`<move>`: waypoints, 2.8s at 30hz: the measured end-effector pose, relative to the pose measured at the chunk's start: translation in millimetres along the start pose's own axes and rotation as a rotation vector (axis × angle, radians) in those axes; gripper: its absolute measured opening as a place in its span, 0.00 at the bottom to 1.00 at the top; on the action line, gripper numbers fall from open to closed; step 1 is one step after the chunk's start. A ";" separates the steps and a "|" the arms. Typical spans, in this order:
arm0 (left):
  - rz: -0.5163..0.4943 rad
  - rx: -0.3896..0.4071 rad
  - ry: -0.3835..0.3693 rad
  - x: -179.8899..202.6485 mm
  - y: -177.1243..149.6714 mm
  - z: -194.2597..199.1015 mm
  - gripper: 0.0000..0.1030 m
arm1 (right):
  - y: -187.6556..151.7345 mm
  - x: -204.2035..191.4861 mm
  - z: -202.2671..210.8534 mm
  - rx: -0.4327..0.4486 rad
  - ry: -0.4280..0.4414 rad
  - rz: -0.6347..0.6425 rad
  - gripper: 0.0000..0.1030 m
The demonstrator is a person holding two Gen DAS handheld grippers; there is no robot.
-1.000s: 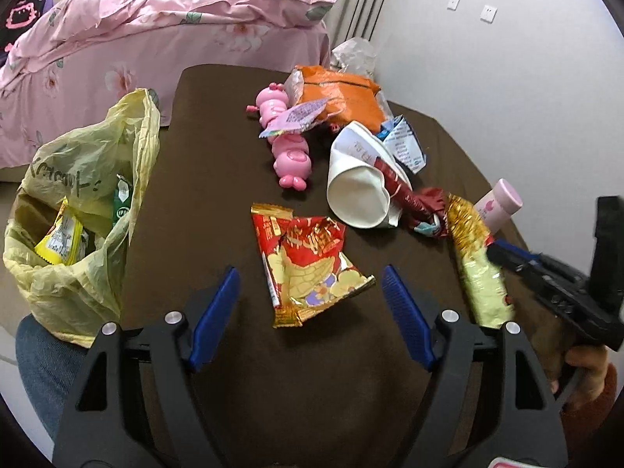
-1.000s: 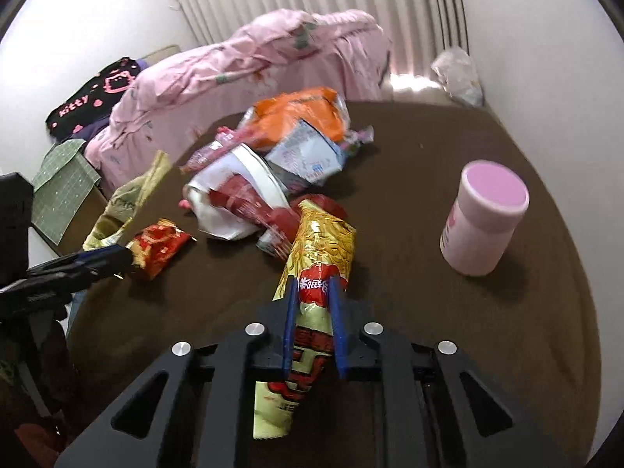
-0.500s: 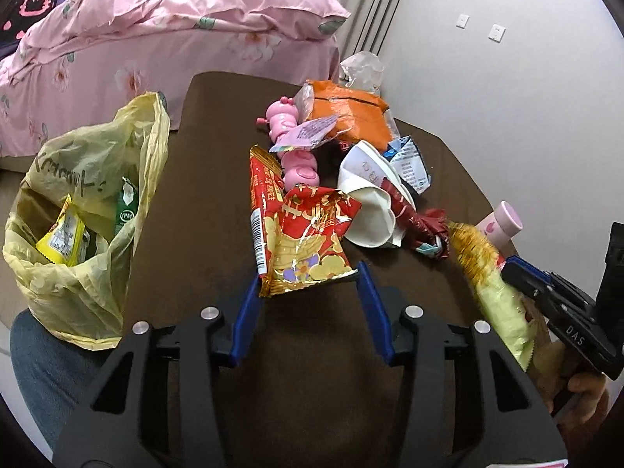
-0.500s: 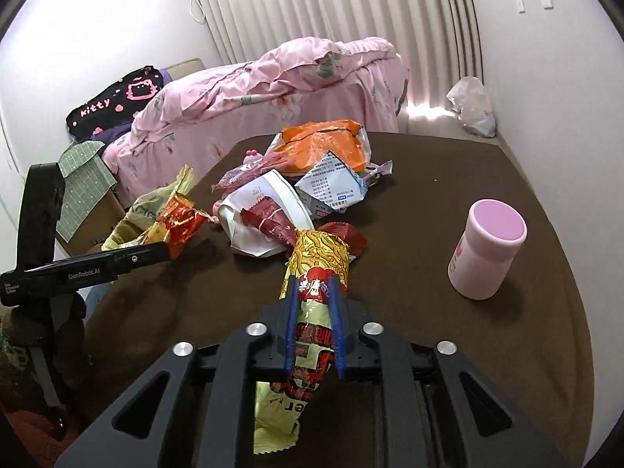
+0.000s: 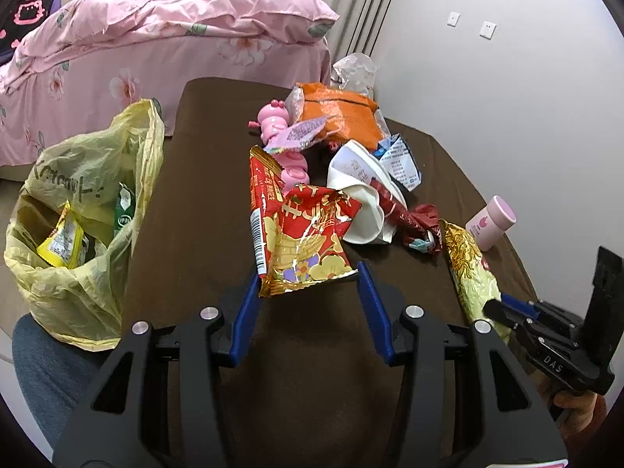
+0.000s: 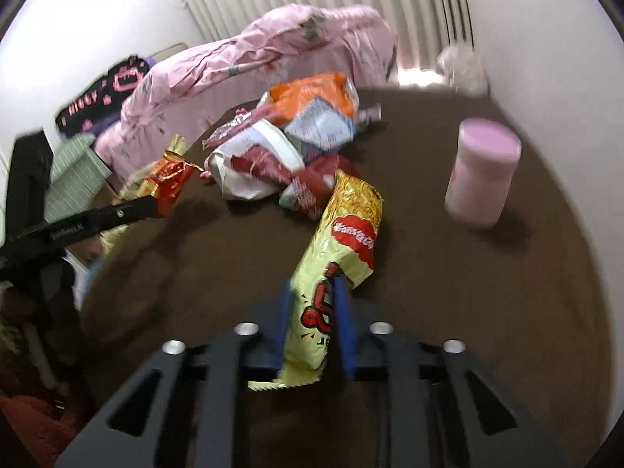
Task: Collect trash
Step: 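Carry both snack bags into the yellow bag and open both tools, then move both open tools back over the table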
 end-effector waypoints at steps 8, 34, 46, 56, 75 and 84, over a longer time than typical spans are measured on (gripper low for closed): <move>0.001 0.045 -0.002 -3.2 8.1 14.6 0.45 | 23.3 -12.4 14.2 0.074 0.017 0.055 0.14; 0.133 0.270 0.338 -145.7 42.9 98.2 0.45 | 140.1 -217.2 -73.8 0.127 0.520 0.275 0.14; 0.278 0.277 0.353 -191.8 29.5 75.1 0.45 | 135.6 -243.3 -158.6 -0.017 0.583 0.199 0.14; 0.332 0.214 0.368 -218.6 22.8 36.1 0.47 | 117.7 -241.1 -210.1 -0.095 0.566 0.173 0.14; 0.409 0.355 0.278 -180.3 20.9 93.1 0.76 | 103.9 -180.0 -135.7 0.091 0.410 0.105 0.41; 0.247 0.277 0.056 -100.4 1.4 64.3 0.76 | 85.8 -83.0 -58.2 0.239 0.094 0.120 0.41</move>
Point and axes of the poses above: each gripper's, at about its wrist camera, not at the fingertips, and z roughly against the way its jaws point, x to its right, y to its top, the point moved 1 cm from there along -z, roughly the way its jaws point, and after that the axes turned 14 degrees about x, right-handed, at the moved point
